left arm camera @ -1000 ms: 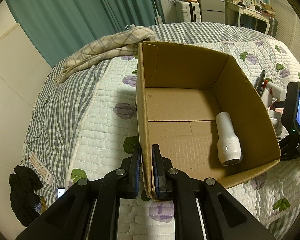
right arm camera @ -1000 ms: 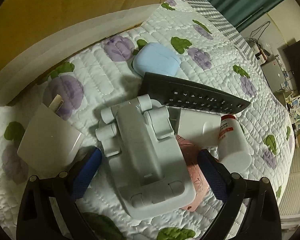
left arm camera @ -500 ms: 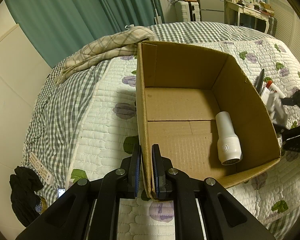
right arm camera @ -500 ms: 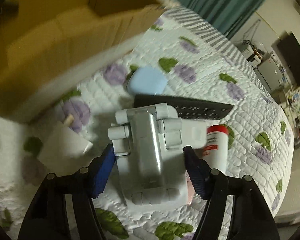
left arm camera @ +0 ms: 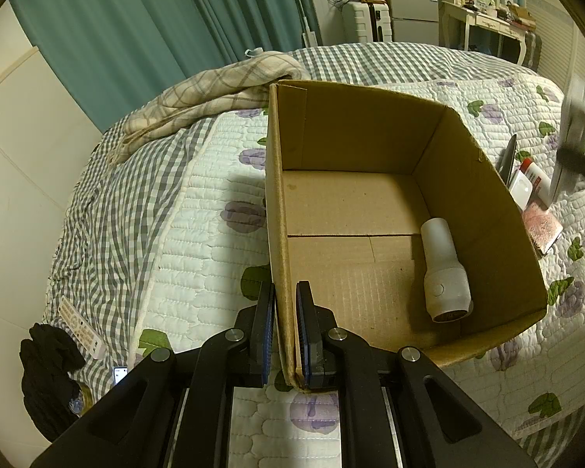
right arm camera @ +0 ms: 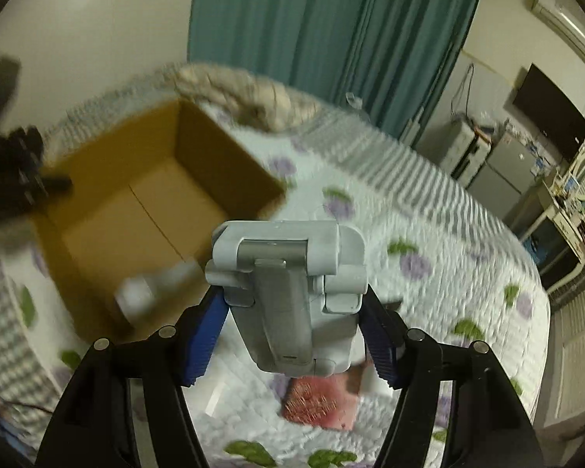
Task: Organize rigid objects
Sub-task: 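Carry the white stand into the box with the right gripper and release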
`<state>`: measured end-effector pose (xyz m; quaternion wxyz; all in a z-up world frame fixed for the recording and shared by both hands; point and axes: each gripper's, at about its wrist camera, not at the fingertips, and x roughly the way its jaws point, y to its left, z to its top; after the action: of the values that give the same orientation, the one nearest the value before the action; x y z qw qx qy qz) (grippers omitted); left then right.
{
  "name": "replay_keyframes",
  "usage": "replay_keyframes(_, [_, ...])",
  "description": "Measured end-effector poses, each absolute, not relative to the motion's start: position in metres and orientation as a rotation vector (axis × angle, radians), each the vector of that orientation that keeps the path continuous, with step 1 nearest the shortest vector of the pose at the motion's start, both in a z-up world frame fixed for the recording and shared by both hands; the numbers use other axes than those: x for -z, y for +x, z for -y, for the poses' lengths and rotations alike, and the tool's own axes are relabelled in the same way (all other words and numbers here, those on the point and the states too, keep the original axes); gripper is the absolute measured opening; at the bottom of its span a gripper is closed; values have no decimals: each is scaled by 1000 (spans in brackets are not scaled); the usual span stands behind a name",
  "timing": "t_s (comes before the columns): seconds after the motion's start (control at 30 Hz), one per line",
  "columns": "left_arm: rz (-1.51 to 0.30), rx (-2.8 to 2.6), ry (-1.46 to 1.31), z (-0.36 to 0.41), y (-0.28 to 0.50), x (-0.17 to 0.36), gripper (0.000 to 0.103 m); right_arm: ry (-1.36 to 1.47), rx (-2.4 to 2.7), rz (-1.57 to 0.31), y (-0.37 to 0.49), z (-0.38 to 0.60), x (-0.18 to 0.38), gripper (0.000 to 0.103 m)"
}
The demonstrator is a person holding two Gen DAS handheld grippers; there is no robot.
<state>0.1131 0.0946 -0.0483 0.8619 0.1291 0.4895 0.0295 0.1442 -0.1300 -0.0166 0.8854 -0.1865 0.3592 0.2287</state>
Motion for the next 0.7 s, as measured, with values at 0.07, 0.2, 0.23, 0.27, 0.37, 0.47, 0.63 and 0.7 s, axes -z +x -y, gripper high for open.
replay_keyframes(0.07, [-1027,-62,271,-95,113,48,11,-376,-507,-710,140,117,-1,66])
replay_keyframes(0.2, [-1026,-62,268,-94,113,48,11,-344,-576,-684,133,94,-19,66])
replay_keyframes(0.23, [-1026,-62,268,-94,113,48,11,-338,-594,-686,133,85,-19,66])
replay_keyframes(0.27, [-1026,-61,268,-94,113,48,11,-337,-604,-688,132,78,-18,66])
replay_keyframes(0.37, [-1025,-59,263,-94,113,47,11,-337,-627,-719,131,58,-5,66])
replay_keyframes(0.47, [-1024,-57,258,-94,114,47,11,-326,-654,-770,134,39,16,65])
replay_keyframes(0.63, [-1023,-55,254,-94,114,47,11,-337,-658,-819,140,23,45,65])
replay_keyframes(0.7, [-1022,-53,251,-95,114,47,11,-328,-658,-838,145,19,55,65])
